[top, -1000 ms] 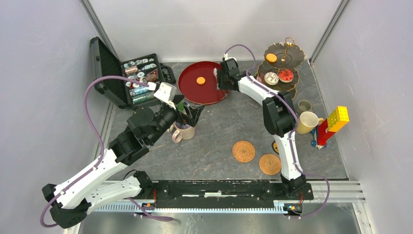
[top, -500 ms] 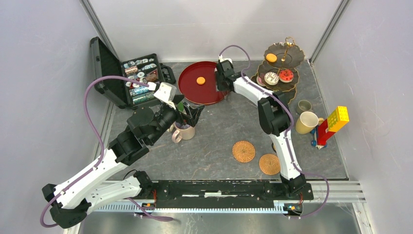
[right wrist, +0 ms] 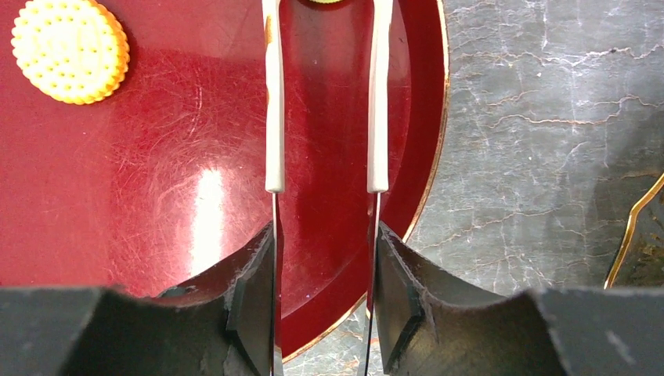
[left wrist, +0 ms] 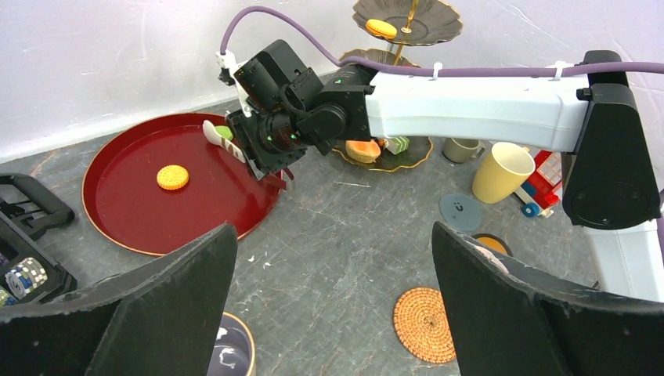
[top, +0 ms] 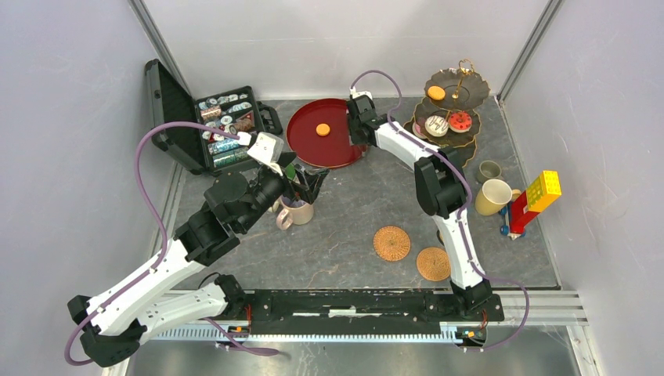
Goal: Serve the afternoon tea
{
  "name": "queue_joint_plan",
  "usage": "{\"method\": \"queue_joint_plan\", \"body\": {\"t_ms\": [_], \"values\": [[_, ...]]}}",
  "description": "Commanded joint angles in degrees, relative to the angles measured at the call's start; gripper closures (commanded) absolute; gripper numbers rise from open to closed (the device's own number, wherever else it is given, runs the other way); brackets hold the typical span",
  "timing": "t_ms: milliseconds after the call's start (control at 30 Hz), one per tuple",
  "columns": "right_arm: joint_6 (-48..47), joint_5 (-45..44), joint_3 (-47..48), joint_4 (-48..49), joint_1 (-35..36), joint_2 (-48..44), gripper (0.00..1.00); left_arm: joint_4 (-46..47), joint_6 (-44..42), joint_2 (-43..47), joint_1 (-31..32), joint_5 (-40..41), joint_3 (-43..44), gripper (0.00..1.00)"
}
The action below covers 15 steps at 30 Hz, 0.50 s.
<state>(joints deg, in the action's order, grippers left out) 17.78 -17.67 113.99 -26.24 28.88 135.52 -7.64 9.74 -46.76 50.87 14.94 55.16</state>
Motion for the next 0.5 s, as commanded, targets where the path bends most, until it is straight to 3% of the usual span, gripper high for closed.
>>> {"method": "queue_joint_plan", "body": {"t_ms": [0, 467], "values": [[-1.8, 1.2, -1.1, 2.6, 0.0, -4.3, 0.73, 1.4, 0.0, 0.4, 0.1, 0.4, 0.6, 0.00], [-3.5, 15.2, -23.2, 13.0, 0.1, -24.9, 0.81, 1.4, 0.5, 1.7, 0.1, -0.1, 0.5, 0.00]]}}
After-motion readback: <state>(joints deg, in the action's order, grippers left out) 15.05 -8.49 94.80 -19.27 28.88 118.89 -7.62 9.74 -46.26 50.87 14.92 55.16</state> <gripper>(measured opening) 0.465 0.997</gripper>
